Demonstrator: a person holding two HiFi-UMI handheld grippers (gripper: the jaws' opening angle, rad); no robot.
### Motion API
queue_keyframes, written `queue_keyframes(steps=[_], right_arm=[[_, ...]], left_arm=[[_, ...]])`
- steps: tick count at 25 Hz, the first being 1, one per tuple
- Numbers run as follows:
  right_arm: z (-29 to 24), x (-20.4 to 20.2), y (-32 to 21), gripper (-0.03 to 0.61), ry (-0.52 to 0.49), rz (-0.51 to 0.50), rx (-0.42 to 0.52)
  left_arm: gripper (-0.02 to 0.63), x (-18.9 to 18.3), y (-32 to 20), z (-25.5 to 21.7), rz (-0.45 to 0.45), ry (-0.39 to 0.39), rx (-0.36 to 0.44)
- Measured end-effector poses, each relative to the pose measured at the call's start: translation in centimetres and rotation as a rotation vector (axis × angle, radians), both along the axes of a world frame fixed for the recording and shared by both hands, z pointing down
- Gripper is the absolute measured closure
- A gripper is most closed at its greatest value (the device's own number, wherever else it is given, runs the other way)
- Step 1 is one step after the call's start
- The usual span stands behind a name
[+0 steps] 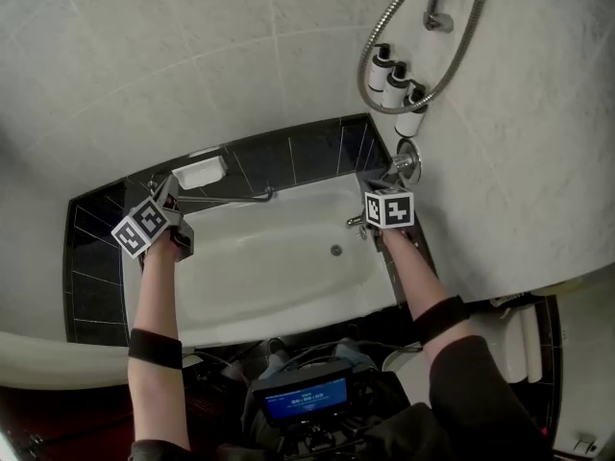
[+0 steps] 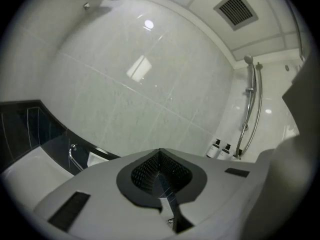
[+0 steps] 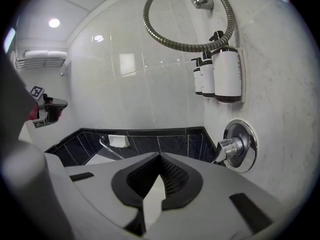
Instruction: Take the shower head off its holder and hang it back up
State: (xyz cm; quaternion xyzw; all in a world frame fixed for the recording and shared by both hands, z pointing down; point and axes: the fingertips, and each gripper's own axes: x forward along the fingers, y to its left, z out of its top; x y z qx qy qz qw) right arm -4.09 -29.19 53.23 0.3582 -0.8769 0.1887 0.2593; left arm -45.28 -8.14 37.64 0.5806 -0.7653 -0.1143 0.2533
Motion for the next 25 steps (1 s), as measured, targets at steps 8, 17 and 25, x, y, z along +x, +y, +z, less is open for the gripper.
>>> queue_keyframes(steps=[8,17,25], right_arm=[[-2.6,-3.3,4.5,0.56,-0.089,-0.108,0.032],[-4.9,-5.9,10.0,0.559,-0.194,-0.217,0.062],[-4.6,-6.7,14.2,0.558,-0.166,-0.296,0.139]], left_arm=[[0.614,3.4,2.5,0.7,0.073,-0.332,-0.136],[0.614,7.2,7.1,3.3,0.063,-0.476,-0.236],[0.614,9.8,10.5,4.9,0.038,-0.482,-0.262]])
